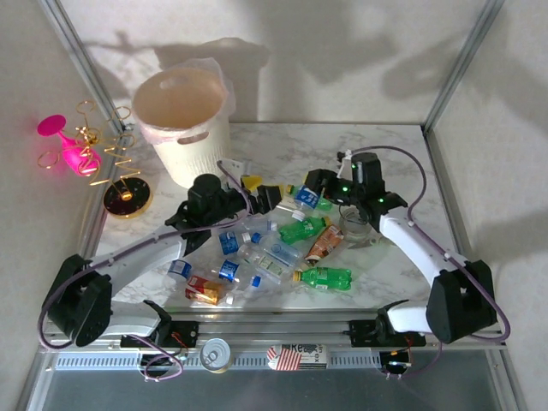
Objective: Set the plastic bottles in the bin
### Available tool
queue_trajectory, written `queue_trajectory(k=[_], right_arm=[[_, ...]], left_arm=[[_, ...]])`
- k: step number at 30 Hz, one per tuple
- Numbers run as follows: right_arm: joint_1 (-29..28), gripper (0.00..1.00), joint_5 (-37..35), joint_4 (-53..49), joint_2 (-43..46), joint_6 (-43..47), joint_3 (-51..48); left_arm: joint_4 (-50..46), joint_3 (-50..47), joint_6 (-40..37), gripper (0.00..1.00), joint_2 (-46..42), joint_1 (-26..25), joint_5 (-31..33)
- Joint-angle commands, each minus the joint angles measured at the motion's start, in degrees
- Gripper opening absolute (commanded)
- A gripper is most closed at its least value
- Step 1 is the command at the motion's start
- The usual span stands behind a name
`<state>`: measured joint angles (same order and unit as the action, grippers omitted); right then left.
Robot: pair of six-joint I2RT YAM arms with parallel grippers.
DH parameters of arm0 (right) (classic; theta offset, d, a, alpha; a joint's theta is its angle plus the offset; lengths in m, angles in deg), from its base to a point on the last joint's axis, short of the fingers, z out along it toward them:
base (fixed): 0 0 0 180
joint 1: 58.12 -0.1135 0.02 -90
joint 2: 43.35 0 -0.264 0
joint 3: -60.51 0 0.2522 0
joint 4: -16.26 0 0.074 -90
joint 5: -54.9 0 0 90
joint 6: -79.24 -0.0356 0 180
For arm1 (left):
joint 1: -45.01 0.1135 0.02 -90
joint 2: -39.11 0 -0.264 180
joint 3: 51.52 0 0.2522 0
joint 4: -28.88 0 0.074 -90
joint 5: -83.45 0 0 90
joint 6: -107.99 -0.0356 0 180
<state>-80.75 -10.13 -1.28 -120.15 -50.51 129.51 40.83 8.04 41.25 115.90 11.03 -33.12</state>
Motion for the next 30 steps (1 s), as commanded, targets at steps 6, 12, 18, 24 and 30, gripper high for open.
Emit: queue_trajectory(k=[6, 12, 18, 24, 30], right_arm=[[-3.53, 0.47, 5.2, 5.27, -2.23, 0.74, 3.03], [-4.11, 0.47, 5.0, 6.12, -1.96, 0.5, 2.53], [-4.26, 0.47, 5.63, 7.33, -1.69, -0.15, 1.9], [-4.35, 0.49, 5.81, 8.22, -1.61, -0.52, 1.36], [-4.35, 0.72, 5.02, 9.2, -1.5, -1.1, 1.64]], left_arm=[[-5.01, 5.35, -5.22, 1.0, 5.81, -2.45, -8.12], [-6.21, 8.02, -5.93, 0.99, 9.43, -3.44, -8.96], [-6.73, 9.65, -6.06, 0.98, 11.72, -3.89, -8.65], [-5.04, 9.92, -4.43, 0.73, 12.03, -3.9, -8.24], [-4.87, 9.19, -3.52, 0.58, 11.13, -3.84, -6.16]])
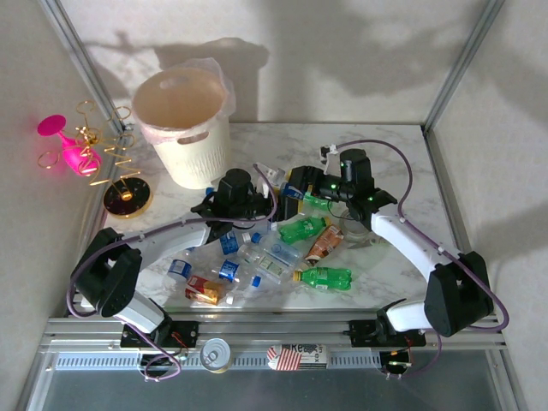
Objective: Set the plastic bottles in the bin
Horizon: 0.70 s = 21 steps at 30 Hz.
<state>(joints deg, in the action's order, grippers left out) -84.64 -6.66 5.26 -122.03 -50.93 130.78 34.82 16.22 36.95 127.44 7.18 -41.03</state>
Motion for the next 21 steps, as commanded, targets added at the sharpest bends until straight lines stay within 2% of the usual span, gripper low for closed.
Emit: queue_trajectory(k=[1, 10, 16, 21], right_arm=[[-0.46, 0.76, 1.11, 2.33, 0.51, -0.43, 0.75], [1.96, 0.98, -8.25, -3.51, 3.2, 3.93, 5.36], [2.25, 0.99, -21.51, -4.88, 4.59, 6.92, 3.08], [2.18, 0.99, -25.18, -2.92, 3.63, 6.37, 0.6]], left_arm=[[1.16, 0.6, 1.02, 0.58, -0.74, 0.0, 2.67], [-0.24, -3.91, 3.19, 0.58, -6.82, 1.55, 11.13], [-4.05, -1.8, 2.95, 0.56, -13.47, 5.67, 15.6], [-7.2, 5.47, 1.97, 0.55, -15.91, 10.11, 17.23]])
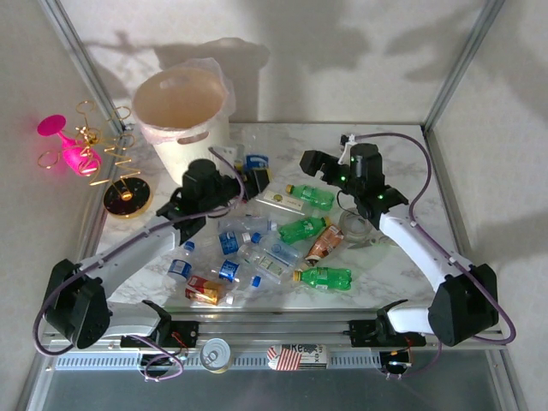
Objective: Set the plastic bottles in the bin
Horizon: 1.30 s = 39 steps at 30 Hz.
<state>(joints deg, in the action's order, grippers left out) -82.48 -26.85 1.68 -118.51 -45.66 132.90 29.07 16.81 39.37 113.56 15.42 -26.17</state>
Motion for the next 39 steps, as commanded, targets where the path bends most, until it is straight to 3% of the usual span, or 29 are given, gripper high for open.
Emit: queue_trajectory(k=[1, 9, 18, 25, 32, 34, 39], right_arm=[[0.0, 0.99, -4.85, 0.88, -0.28, 0.9, -1.82], [-1.16, 0.99, -6.59, 1.79, -1.52, 2.44, -3.77], [-2.71, 0.99, -11.02, 1.9, 0.04, 4.29, -5.23], [-3.11, 0.99, -8.98, 1.51, 1.8, 7.09, -5.87], [-3.06, 0.99, -5.13, 5.7, 5.64, 7.97, -10.54], [-3.1, 0.99, -5.02, 6.09, 6.62, 8.24, -11.24], [-3.09, 0.99, -4.74, 6.79, 8.07, 9.0, -12.61]], left_arm=[[-2.0, 6.61, -0.47, 0.55, -2.03, 2.89, 2.91], [-8.66, 20.87, 0.35, 0.52, 2.25, 11.8, 9.21], [-18.59, 38.21, -1.05, 0.51, 14.33, 22.9, 14.19], [-30.07, 50.83, -2.99, 0.51, 27.26, 24.93, 17.28], [-32.52, 52.0, -2.52, 0.54, 31.34, 24.85, 18.03], [-32.63, 51.81, -2.15, 0.59, 31.45, 24.84, 18.04], [-32.82, 52.25, -1.7, 0.89, 31.2, 24.44, 16.36]])
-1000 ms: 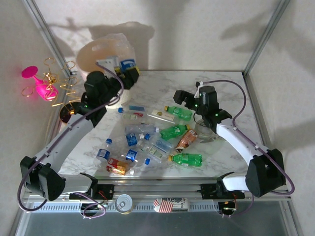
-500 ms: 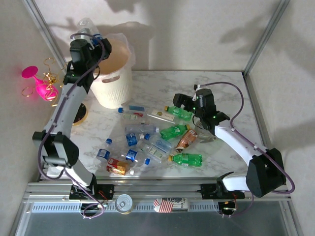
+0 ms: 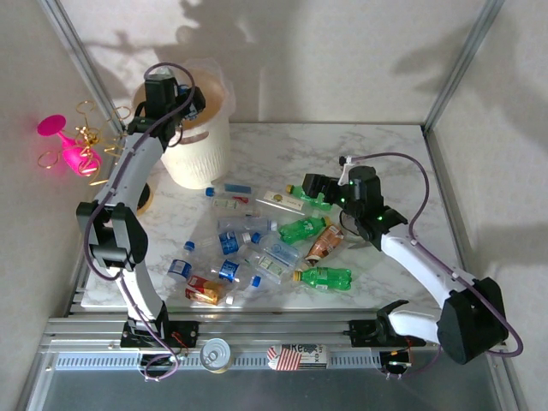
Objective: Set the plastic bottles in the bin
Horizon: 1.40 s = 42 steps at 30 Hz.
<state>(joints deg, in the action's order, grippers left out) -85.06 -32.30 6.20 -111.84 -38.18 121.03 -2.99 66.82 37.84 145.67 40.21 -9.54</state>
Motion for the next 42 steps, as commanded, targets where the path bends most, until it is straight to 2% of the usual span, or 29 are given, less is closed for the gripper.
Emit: queue_trajectory(k=[1, 2, 11, 17, 21, 27, 31, 36, 42], right_arm=[[-0.53, 0.99, 0.85, 2.35, 1.46, 1.73, -0.87], [-0.57, 0.99, 1.12, 2.54, 1.58, 1.78, -1.03], [-0.57, 0.99, 2.16, 2.82, -0.19, 1.58, -1.26], [-0.57, 0.99, 3.5, 1.67, -1.64, 0.79, -1.5], [-0.57, 0.99, 2.22, -1.62, -2.58, 0.42, -0.94], [-0.57, 0.99, -2.06, -12.14, -5.02, 2.17, 2.7], [-0.59, 0.99, -4.67, -17.94, -6.25, 0.64, 3.99], [-0.74, 0.99, -4.09, -24.17, -7.22, -5.01, 3.75], [-1.26, 0.95, -3.69, -25.93, -2.63, -11.26, -1.88]], left_arm=[[-1.01, 2.76, -0.25, 0.96, -1.0, -0.47, -0.48], [-1.34, 3.26, -0.54, 0.99, -1.14, -0.69, -0.44], [-0.72, 4.76, -3.75, 0.99, -7.33, -3.31, 1.07], [3.44, -0.25, -5.41, 1.0, -16.11, -7.95, 0.57], [11.23, -11.18, -5.25, 1.0, -24.96, -12.26, 0.16], [27.38, -34.56, 2.51, 1.0, -37.92, -16.37, -4.28], [34.46, -48.12, 7.66, 1.0, -43.33, -20.0, -2.62], [41.84, -60.98, 13.87, 1.0, -45.7, -24.84, 0.8], [43.64, -67.68, 16.74, 0.99, -43.27, -30.59, 5.89]])
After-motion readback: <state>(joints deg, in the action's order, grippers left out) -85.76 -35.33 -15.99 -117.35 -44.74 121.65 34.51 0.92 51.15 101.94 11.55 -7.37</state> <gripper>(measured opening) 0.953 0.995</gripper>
